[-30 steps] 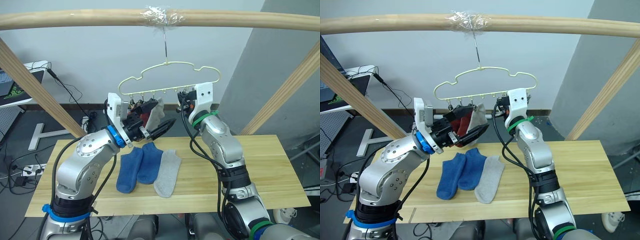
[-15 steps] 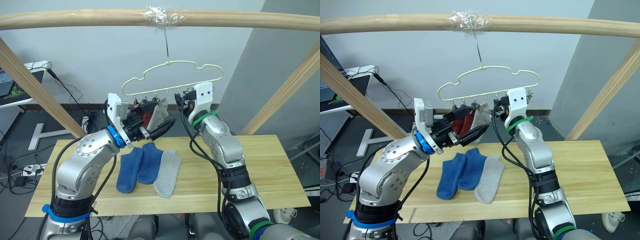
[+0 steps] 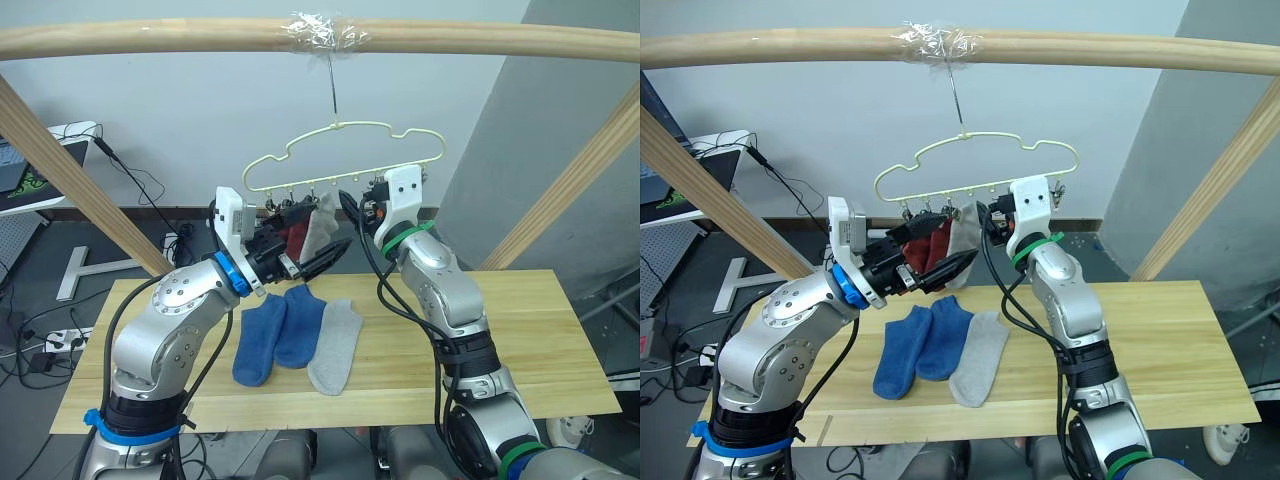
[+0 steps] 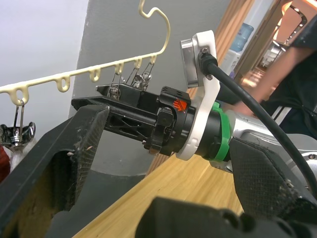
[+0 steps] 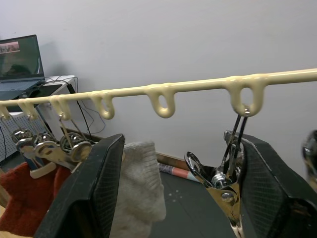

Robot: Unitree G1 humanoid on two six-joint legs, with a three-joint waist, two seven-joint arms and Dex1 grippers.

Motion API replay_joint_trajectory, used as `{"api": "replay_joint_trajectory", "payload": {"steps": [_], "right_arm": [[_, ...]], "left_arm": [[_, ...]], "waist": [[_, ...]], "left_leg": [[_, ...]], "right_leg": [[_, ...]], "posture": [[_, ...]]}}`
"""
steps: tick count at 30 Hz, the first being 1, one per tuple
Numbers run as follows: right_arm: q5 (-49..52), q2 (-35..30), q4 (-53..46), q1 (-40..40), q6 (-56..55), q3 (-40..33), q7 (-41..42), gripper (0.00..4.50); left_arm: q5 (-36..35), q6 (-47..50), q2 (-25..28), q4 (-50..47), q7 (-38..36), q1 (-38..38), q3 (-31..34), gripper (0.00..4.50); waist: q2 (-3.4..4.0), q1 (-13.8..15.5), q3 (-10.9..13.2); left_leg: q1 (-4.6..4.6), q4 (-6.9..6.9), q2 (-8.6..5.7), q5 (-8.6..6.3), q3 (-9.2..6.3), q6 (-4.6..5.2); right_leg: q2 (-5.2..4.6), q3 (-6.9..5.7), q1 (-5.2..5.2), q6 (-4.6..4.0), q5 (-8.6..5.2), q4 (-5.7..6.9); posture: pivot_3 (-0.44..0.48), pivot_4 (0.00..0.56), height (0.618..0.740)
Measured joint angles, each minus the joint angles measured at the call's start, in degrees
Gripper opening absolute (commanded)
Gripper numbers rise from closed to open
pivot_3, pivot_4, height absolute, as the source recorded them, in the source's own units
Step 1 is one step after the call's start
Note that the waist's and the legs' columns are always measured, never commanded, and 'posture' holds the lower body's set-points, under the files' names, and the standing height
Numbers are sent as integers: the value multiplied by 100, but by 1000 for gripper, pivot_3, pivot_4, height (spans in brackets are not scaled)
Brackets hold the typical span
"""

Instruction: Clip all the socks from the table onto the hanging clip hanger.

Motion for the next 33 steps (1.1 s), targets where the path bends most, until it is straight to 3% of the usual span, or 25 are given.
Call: {"api": "replay_joint_trajectory", "payload": {"steps": [27, 29, 33], "right_arm": [[0, 89, 2, -34, -27, -25, -7, 3332], [1, 90, 2, -34, -27, -30, -8, 2977], [0, 89, 2, -34, -27, -53, -13, 1754]], "left_arm": [[1, 0, 4, 0, 11, -2, 0, 4500], [1, 0, 4, 0, 12, -7, 0, 4500], [1, 0, 4, 0, 13, -8, 0, 4500]], "waist": [[1, 0, 1], [1, 0, 1], [2, 0, 1]], "left_leg": [[0, -1, 0, 0, 0, 0], [0, -1, 0, 0, 0, 0], [0, -2, 0, 0, 0, 0]], "right_leg": [[0, 0, 0, 0, 0, -1], [0, 0, 0, 0, 0, -1], [0, 0, 0, 0, 0, -2]], "posture": [[2, 219, 740], [1, 220, 740], [0, 221, 740]]}}
